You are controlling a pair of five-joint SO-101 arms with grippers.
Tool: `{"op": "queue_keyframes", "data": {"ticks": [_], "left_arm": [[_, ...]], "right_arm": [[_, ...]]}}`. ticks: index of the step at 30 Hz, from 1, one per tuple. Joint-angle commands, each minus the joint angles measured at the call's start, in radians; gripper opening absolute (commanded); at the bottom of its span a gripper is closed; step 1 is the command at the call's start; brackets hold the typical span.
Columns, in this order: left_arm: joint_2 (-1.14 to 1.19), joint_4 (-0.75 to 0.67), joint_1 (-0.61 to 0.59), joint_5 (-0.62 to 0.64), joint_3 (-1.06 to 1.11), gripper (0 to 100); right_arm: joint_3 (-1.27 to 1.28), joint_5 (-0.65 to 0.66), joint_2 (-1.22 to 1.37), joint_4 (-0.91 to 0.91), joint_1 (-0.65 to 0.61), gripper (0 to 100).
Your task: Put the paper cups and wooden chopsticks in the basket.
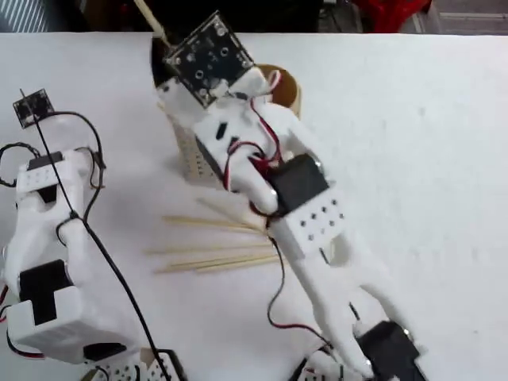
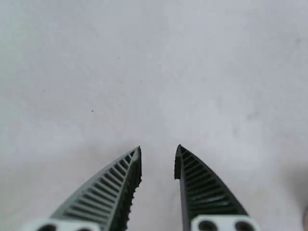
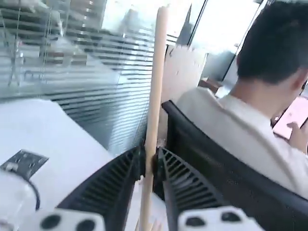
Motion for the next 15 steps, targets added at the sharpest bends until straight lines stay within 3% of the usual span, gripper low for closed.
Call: {"op": "queue_keyframes", "data": {"ticks": [1, 10, 15], "left_arm": [[-0.004, -0.017, 0.013, 0.009, -0.009, 13], [-0.004, -0.018, 0.013, 0.009, -0.009, 13], [-0.004, -0.018, 0.013, 0.009, -0.009, 13]], "right_arm": [[-0.061, -0.002, 0.058, -0.183, 0.01, 1.8], [-0.002, -0.005, 0.108, -0.225, 0.038, 2.4], [0.025, -0.009, 0.056, -0.189, 0.035, 14.9]]}}
